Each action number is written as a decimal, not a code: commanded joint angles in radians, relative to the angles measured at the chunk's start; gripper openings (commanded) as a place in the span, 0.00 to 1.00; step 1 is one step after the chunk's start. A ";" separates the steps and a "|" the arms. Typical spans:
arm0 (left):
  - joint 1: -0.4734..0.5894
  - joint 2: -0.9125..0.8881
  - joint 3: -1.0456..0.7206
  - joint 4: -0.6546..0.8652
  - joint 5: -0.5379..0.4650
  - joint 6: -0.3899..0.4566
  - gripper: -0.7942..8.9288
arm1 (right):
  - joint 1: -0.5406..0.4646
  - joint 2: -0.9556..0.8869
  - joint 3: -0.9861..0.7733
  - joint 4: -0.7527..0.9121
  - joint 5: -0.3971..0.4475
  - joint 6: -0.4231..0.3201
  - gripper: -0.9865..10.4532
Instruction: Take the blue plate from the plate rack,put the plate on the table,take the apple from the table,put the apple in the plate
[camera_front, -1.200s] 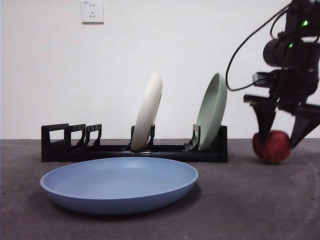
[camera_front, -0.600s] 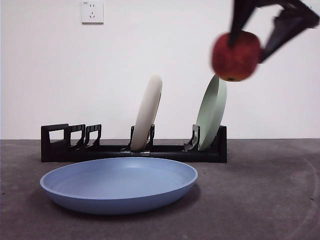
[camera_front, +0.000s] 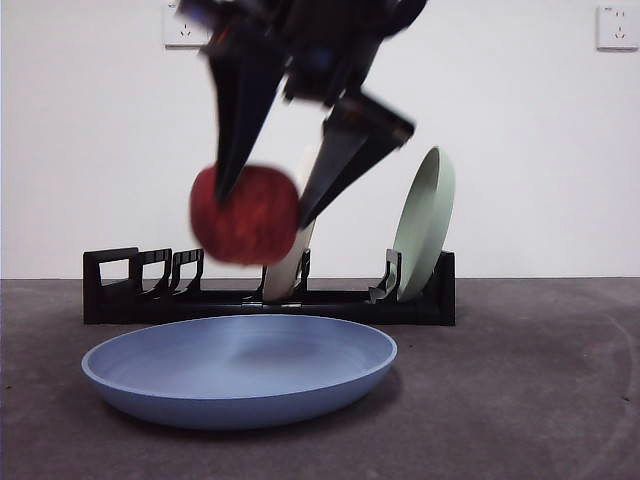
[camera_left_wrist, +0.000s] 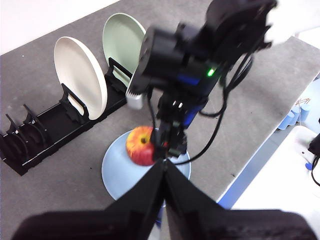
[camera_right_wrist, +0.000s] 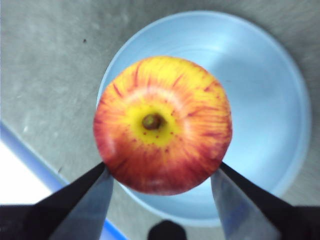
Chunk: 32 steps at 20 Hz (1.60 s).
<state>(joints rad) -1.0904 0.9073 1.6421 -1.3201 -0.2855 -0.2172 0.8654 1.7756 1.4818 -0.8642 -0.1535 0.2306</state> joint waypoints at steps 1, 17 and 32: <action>-0.001 -0.003 0.000 0.003 -0.003 0.011 0.08 | 0.018 0.039 -0.007 0.049 0.004 0.041 0.09; -0.002 -0.045 0.000 0.003 0.004 0.011 0.08 | 0.025 0.160 -0.015 0.132 0.083 0.032 0.09; -0.002 -0.058 0.000 0.003 0.005 0.011 0.08 | 0.043 0.155 -0.039 0.096 0.102 0.080 0.61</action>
<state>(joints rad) -1.0904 0.8532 1.6421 -1.3205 -0.2810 -0.2172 0.9012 1.9301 1.4494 -0.7677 -0.0521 0.3069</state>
